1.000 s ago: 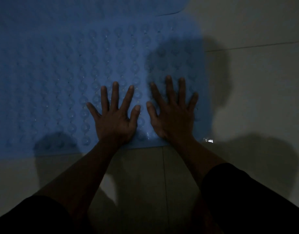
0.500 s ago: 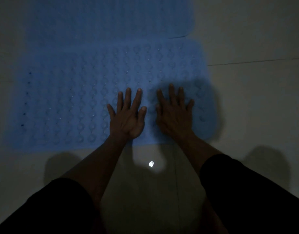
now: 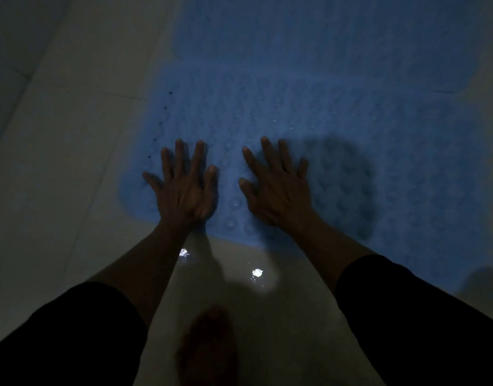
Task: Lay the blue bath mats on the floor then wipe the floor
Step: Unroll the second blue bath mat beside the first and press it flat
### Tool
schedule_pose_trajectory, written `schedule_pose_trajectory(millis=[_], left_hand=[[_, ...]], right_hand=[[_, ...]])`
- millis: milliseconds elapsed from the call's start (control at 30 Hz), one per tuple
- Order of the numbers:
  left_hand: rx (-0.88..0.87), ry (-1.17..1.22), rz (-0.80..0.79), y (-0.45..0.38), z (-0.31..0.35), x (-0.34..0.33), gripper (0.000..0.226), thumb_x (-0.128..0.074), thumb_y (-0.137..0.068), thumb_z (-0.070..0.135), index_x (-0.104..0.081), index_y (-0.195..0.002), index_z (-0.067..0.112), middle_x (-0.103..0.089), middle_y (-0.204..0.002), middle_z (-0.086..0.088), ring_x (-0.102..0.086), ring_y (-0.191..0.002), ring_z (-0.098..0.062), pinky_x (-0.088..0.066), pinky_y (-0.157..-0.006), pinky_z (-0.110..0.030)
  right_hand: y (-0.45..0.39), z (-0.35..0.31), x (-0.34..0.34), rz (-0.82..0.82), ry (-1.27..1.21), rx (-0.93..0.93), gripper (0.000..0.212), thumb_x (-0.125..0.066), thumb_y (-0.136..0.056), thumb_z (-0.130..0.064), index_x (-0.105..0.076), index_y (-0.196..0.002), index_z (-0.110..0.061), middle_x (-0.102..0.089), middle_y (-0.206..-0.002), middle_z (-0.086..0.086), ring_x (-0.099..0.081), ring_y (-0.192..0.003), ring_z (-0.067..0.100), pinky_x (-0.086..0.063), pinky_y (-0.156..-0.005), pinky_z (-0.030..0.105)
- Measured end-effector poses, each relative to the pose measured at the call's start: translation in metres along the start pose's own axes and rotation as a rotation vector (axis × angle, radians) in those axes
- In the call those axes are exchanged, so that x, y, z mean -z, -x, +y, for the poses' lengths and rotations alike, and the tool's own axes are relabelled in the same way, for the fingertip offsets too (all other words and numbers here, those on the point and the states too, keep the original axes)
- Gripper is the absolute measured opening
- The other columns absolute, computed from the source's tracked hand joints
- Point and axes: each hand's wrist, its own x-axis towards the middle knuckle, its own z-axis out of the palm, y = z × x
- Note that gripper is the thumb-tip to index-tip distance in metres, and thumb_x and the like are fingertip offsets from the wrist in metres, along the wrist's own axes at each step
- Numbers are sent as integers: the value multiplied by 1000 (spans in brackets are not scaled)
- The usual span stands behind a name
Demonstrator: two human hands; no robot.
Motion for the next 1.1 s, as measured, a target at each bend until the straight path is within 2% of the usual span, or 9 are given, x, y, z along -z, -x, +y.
schedule_pose_trajectory(millis=[100,200,333,467,633,800,1100], left_hand=[[26,-43,-31,-19,-28,0,62,-5,-98,69,10,-154,48,17,-167,6,24,-151,-27,16,-114,-69],[15,-46,-8,-25,-39,-5,60,-8,-99,67,11,-154,50,15,-167,7,22,-152,-27,11,-113,-72],[19,-56,35,-26,-38,-8,57,-14,-103,61,5,-155,48,9,-168,7,18,-153,-28,4,-111,-76],[11,-65,57,-26,-40,-9,57,-16,-103,57,-1,-157,46,5,-169,7,13,-154,-29,0,-110,-78],[-17,-169,150,-23,-40,-10,56,-24,-105,56,-16,-157,40,-13,-167,0,-5,-155,-33,-10,-112,-74],[5,-148,66,-27,-39,-4,58,-22,-103,58,-9,-158,43,-5,-169,2,3,-155,-32,-8,-111,-75],[7,-132,31,-27,-39,0,58,-26,-103,56,-13,-158,41,-6,-169,1,4,-155,-33,-7,-111,-76]], right_hand=[[-32,-27,-15,1,58,88,66,-36,-93,-62,-23,-154,-41,-11,-167,0,-5,-153,35,-9,-112,73],[-49,-43,-28,-5,124,148,66,-33,-94,-66,-23,-154,-42,-12,-166,0,-4,-152,37,-8,-110,74],[-52,-43,-33,-22,192,155,66,-22,-96,-69,-13,-156,-42,-4,-167,0,3,-153,35,-5,-109,74],[-52,-44,-28,-60,207,149,66,-21,-96,-70,-9,-155,-44,-1,-167,-1,5,-153,35,-6,-110,73],[-54,-47,-24,-91,212,145,66,-24,-97,-69,-10,-156,-43,-1,-167,2,4,-153,35,-5,-110,72],[-56,-48,-21,-106,232,142,67,-23,-96,-69,-12,-156,-42,-3,-167,4,2,-153,35,-6,-111,70],[-56,-48,-22,-109,209,149,67,-27,-96,-68,-13,-156,-40,-4,-167,5,2,-153,35,-6,-110,72]])
